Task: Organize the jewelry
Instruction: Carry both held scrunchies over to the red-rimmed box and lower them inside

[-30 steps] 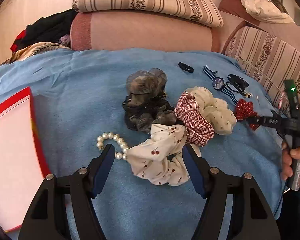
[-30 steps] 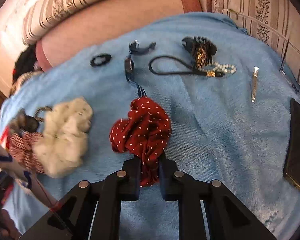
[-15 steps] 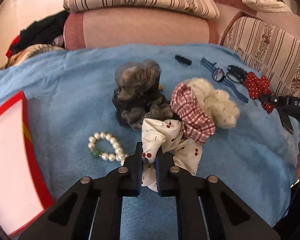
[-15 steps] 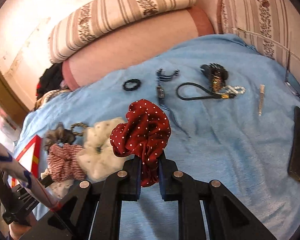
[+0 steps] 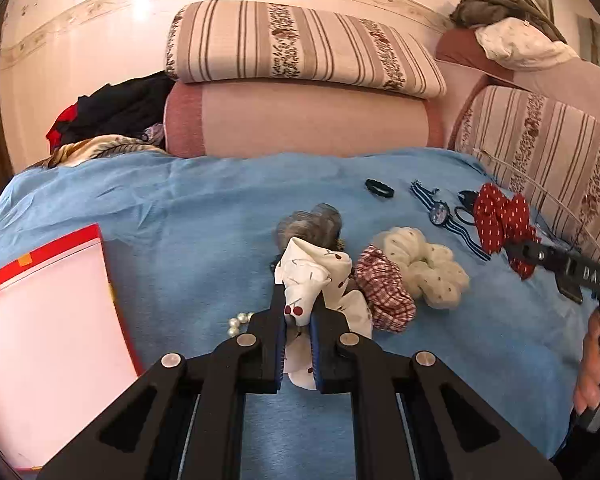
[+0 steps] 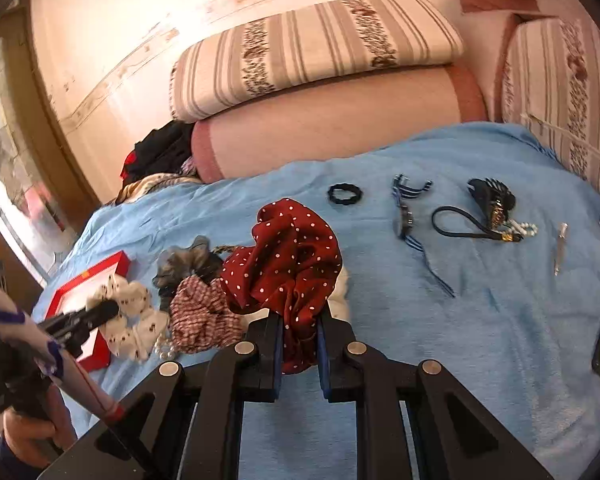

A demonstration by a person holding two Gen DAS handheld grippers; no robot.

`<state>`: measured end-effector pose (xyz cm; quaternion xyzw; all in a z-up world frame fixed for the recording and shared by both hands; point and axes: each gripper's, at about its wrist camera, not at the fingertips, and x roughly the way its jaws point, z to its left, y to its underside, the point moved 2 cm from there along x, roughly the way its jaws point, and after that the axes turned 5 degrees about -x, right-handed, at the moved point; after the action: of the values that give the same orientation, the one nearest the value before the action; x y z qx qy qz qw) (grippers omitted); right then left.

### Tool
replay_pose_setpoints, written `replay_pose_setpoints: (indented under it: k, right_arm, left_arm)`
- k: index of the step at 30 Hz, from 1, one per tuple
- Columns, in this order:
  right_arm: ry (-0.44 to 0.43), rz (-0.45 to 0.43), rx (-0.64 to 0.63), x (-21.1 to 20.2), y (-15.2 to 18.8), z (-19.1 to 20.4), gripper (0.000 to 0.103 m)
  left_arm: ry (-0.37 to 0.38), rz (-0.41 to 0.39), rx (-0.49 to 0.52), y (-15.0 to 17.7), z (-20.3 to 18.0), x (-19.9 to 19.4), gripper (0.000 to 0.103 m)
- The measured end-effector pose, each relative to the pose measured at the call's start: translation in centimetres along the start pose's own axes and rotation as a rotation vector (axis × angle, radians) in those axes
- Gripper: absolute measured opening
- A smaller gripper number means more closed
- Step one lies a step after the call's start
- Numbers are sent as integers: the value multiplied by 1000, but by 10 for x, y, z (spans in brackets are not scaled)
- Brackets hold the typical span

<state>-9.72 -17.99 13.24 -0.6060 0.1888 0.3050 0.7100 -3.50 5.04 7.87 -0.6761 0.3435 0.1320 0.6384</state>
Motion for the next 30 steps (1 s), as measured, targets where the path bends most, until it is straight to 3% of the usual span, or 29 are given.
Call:
replay_pose_setpoints:
  k: [17, 30]
  right_arm:
    - [-94, 24, -52, 8, 10, 73, 15]
    - [-212, 76, -187, 31, -5, 184, 15]
  left_arm:
    - [-75, -38, -85, -8, 47, -21, 10]
    - [-182, -87, -251, -15, 140, -51, 10]
